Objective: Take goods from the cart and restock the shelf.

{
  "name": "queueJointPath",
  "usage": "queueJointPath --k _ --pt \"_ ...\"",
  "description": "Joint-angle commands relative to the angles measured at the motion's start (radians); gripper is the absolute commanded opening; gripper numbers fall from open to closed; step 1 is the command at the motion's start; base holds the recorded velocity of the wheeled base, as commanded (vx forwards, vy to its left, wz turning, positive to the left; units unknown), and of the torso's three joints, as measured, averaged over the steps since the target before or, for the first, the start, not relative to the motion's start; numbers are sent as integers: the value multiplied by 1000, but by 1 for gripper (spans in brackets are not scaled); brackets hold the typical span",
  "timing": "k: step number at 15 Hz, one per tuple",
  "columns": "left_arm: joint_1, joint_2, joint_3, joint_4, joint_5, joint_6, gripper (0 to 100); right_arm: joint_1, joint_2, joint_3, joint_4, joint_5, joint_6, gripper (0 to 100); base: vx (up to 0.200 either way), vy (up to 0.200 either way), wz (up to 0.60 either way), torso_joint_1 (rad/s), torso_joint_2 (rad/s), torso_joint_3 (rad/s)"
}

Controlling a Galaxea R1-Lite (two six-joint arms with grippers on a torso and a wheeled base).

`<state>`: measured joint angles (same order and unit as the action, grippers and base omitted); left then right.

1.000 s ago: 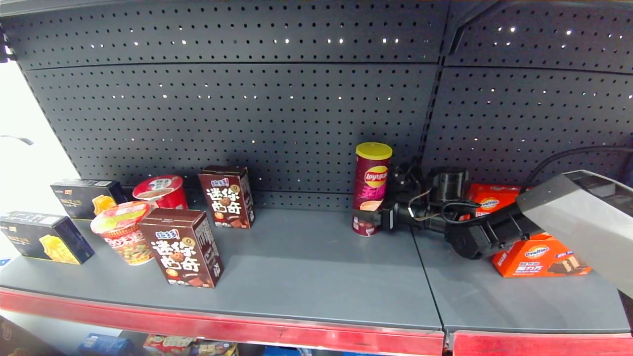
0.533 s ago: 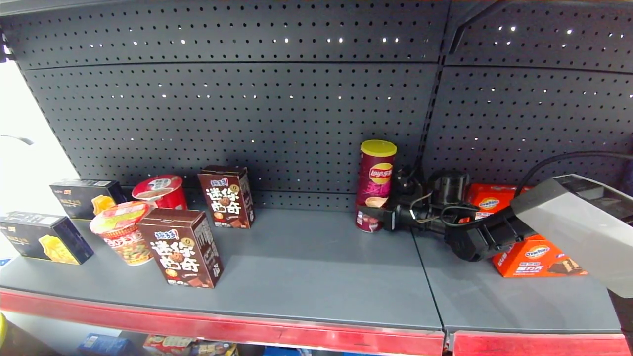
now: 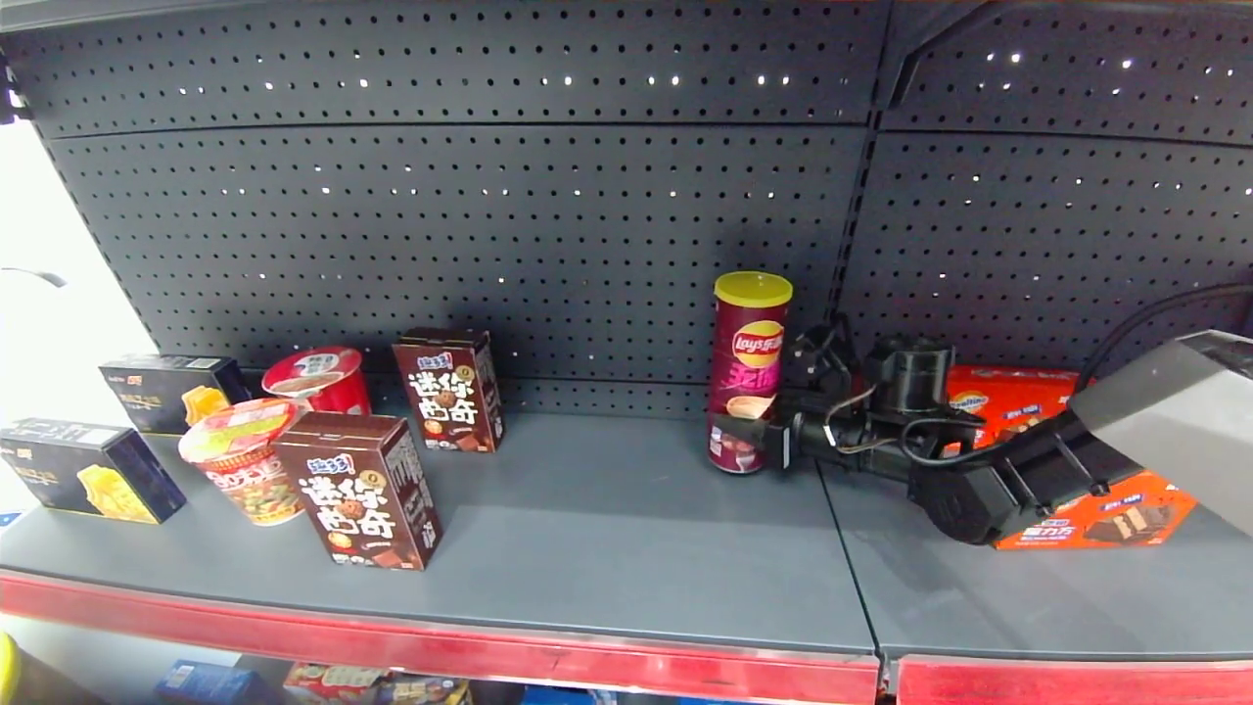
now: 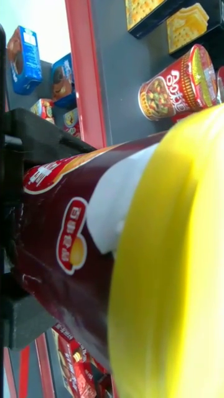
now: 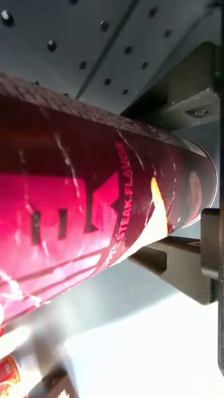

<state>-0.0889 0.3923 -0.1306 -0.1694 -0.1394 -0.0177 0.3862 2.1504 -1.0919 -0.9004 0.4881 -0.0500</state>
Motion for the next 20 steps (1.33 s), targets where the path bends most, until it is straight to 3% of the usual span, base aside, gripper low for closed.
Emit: queueJointPath --k 1,4,7,14,20 --pt "0 -26 13 1 0 -1 0 31 -115 139 -98 -37 -1 0 0 0 0 0 0 0" --pt "1 -76 28 21 1 -1 0 49 -193 268 -150 -102 1 0 0 0 0 0 0 0" --pt "0 -135 5 119 1 -1 0 77 -274 422 -184 -114 13 0 0 0 0 0 0 0" --pt "1 -144 2 120 9 -1 0 132 -276 652 -403 -167 58 0 0 0 0 0 0 0" --pt "1 -145 2 120 21 -1 0 143 -205 696 -519 -184 64 0 0 0 0 0 0 0"
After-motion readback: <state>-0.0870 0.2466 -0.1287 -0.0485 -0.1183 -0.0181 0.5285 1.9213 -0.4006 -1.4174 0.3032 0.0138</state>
